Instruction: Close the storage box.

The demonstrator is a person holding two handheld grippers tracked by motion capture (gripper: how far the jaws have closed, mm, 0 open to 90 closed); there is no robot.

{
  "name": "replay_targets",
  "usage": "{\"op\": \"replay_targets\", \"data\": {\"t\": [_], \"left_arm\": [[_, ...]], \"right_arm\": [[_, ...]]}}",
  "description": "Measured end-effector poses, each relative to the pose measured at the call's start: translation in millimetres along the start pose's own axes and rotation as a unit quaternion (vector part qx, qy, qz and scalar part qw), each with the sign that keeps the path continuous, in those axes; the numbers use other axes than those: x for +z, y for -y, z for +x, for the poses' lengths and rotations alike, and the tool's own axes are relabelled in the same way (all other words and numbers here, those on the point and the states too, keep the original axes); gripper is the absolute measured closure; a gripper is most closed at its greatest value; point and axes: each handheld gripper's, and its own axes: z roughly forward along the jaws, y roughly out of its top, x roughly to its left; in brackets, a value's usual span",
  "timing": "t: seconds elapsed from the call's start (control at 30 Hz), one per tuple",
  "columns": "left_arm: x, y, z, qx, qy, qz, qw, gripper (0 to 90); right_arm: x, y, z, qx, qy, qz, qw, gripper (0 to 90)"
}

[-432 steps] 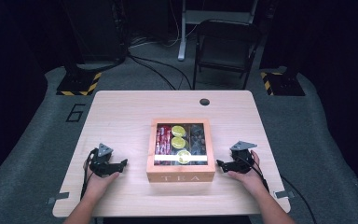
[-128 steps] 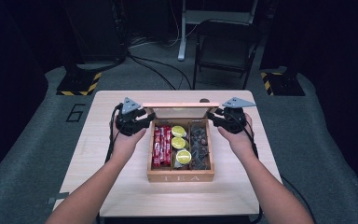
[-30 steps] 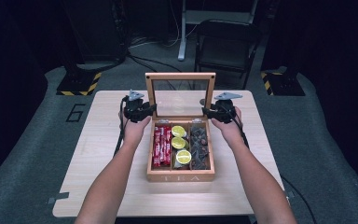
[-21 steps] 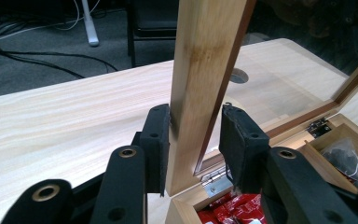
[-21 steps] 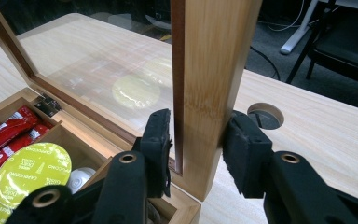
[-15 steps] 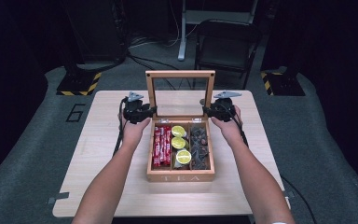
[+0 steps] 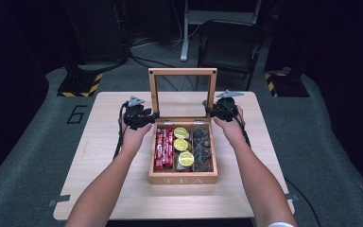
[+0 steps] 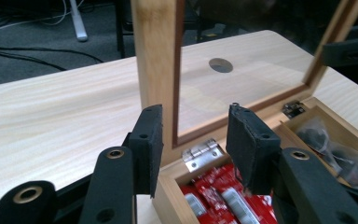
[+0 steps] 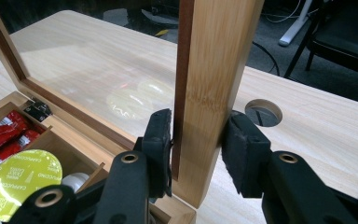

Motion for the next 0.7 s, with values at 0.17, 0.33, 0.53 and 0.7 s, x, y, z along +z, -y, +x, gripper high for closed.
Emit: {"op": "replay_targets", "data": {"t": [0.17,0.33,0.53,0.7], "left_arm": [[-8.6,8.3,0.4,-0.001,-0.003,0.005,1.0000,52.7],[-16.2,16.3,-0.4,0.000,-0.005,0.011,0.9999,52.4],[-22.5,25.5,-8.0,0.008,0.000,0.021,0.9998,51.6],[-28.4,31.3,-17.3,0.028,0.009,0.031,0.9991,51.3]], "right_arm": [[3.7,-0.7,-1.8,0.007,0.001,0.001,1.0000,62.6],[6.7,-0.8,-3.5,0.008,0.004,0.004,1.0000,62.5],[9.4,-1.1,-4.6,0.014,0.004,0.003,0.9999,62.4],[10.5,-1.2,-4.3,0.015,0.004,0.004,0.9999,61.9]]}}
